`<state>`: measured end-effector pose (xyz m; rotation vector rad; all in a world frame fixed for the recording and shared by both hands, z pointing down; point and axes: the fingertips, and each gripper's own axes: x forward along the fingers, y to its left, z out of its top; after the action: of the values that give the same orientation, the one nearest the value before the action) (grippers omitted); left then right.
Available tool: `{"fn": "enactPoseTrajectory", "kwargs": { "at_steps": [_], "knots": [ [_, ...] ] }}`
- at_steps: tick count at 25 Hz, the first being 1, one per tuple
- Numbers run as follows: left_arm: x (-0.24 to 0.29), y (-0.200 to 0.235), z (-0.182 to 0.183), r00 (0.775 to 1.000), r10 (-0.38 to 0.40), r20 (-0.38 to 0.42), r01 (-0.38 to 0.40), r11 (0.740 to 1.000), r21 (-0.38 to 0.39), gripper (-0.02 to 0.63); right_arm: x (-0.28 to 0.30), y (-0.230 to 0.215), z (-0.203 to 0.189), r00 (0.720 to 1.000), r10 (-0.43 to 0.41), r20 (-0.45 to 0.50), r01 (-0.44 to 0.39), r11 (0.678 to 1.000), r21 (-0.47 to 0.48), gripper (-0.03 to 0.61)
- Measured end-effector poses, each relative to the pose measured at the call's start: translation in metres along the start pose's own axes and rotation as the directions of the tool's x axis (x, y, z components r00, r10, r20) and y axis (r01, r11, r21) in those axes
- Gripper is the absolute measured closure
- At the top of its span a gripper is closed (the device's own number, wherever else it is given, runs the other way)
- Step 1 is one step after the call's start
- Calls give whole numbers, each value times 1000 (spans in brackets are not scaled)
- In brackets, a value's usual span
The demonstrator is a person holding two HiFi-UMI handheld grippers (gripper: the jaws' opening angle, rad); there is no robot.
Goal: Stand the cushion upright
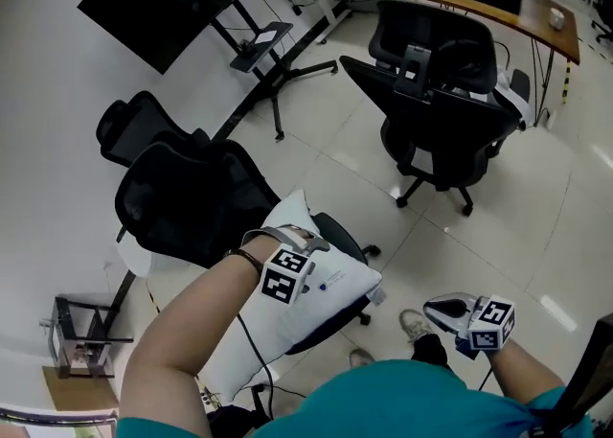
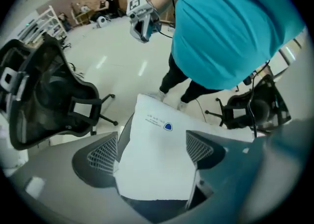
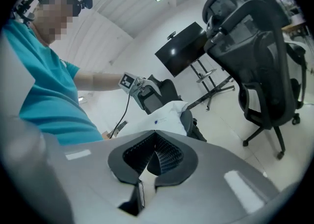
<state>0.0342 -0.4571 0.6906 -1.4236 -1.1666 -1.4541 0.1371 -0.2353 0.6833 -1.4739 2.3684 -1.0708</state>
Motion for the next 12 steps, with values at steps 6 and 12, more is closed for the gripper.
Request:
{"fn": "enactPoseTrajectory", "kwargs": {
  "at_steps": [6, 12],
  "knots": [
    [74, 11, -31, 923, -353, -154, 358, 934, -1, 51, -16, -32, -7, 998, -59, 21, 58, 997, 46, 575],
    [121, -5, -55, 791, -525, -314, 546, 838, -27, 49, -34, -62, -1, 993, -115, 40, 111, 990, 85, 575]
  ]
}}
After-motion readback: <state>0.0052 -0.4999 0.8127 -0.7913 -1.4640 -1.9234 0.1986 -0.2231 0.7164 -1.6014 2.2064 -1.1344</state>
